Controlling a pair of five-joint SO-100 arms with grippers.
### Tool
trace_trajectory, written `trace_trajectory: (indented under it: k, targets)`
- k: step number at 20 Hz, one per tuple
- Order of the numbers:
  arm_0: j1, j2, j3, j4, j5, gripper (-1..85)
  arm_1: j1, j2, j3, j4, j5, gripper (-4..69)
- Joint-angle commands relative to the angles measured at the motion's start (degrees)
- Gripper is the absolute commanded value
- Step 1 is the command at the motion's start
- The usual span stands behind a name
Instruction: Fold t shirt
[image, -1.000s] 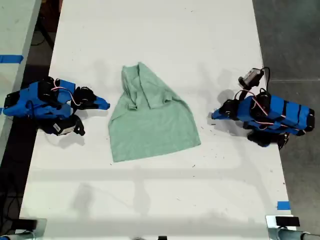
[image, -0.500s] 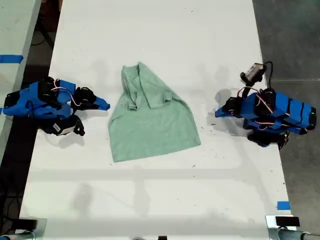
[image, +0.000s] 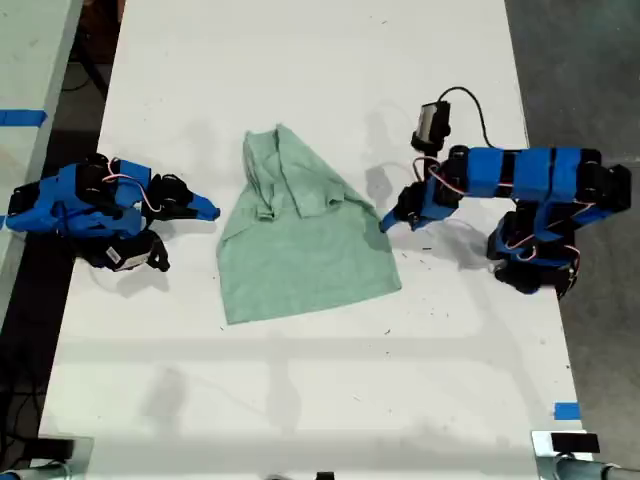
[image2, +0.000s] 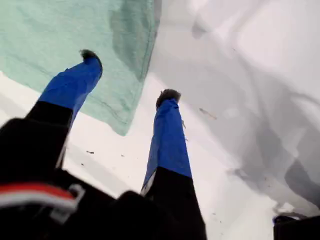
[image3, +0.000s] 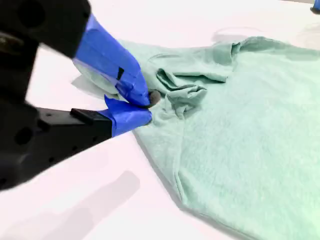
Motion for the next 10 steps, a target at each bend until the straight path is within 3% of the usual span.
trace_trajectory:
  k: [1,3,8,10]
  targets:
    - [0.35,0.26,-0.26,-0.88,-0.53,1.0,-2.29,-9.14,-3.34,-8.79,-0.44,24.8]
    - [0.35,0.26,-0.26,-0.88,-0.53,1.0,-2.9,-14.77,-3.34,-12.92,-0.44,23.6]
    - [0.62,0.26,-0.26,-0.88,-0.53,0.9,-3.69,-18.02,-1.49,-16.61,0.79,1.3]
    - [0.53,0.26,-0.26,-0.88,-0.53,0.9,-3.78,-17.4,-2.37,-15.56,1.05,-0.1]
